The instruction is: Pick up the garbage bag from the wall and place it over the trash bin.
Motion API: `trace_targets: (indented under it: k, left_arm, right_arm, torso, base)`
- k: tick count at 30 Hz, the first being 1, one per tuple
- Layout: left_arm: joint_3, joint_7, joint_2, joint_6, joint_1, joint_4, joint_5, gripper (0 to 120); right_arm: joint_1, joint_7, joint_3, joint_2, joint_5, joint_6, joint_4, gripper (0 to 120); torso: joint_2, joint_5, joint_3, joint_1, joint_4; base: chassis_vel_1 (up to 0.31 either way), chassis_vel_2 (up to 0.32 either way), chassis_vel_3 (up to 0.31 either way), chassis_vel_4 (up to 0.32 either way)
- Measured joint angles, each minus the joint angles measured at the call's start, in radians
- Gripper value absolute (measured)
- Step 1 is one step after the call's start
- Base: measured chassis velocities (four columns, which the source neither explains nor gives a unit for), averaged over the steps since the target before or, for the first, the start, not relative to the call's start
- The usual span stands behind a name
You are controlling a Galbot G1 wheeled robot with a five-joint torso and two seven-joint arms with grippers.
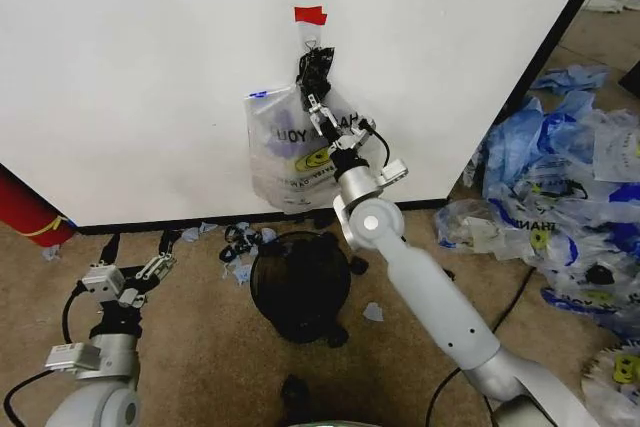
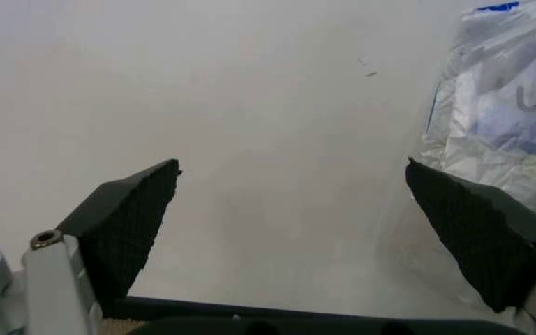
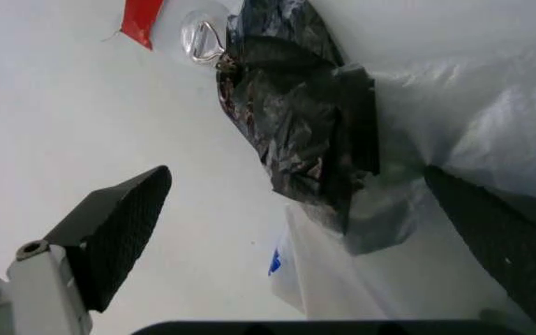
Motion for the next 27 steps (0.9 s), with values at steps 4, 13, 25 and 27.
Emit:
trace_targets:
  k: [4, 13, 25, 27]
  left_arm:
    - [0.000, 0.000, -0.006, -0.006, 0.000, 0.004, 0.003, 97]
    - [0.002, 0.000, -0.010, -0.013, 0.001, 0.008, 0.007, 97]
    - [0.007, 0.000, -0.008, -0.022, 0.000, 0.018, 0.007, 97]
    - [0.008, 0.000, -0.007, -0.024, -0.001, 0.020, 0.007, 97]
  right_arm:
    - [0.009, -0.002, -0.001, 0.012, 0.000, 0.000, -0.006, 99]
    - [0.011, -0.004, 0.004, 0.020, -0.004, 0.003, -0.002, 77]
    - [0.003, -0.011, 0.017, 0.015, -0.007, 0.009, -0.003, 32]
    - [0.003, -0.014, 0.018, 0.016, -0.007, 0.011, -0.010, 25]
  torso:
    - [0.000, 0.0001, 0.000, 0.000, -0.0001]
    - [0.000, 0.0001, 0.000, 0.000, 0.0000]
    - [0.000, 0.0001, 0.000, 0.000, 0.0000]
    - [0.000, 0.0001, 0.000, 0.000, -0.0001]
  base:
    - [0.000, 0.000, 0.000, 0.000]
    - [0.000, 0.000, 0.000, 0.000]
    - [0.000, 0.000, 0.000, 0.000]
    - [0.000, 0.000, 0.000, 0.000]
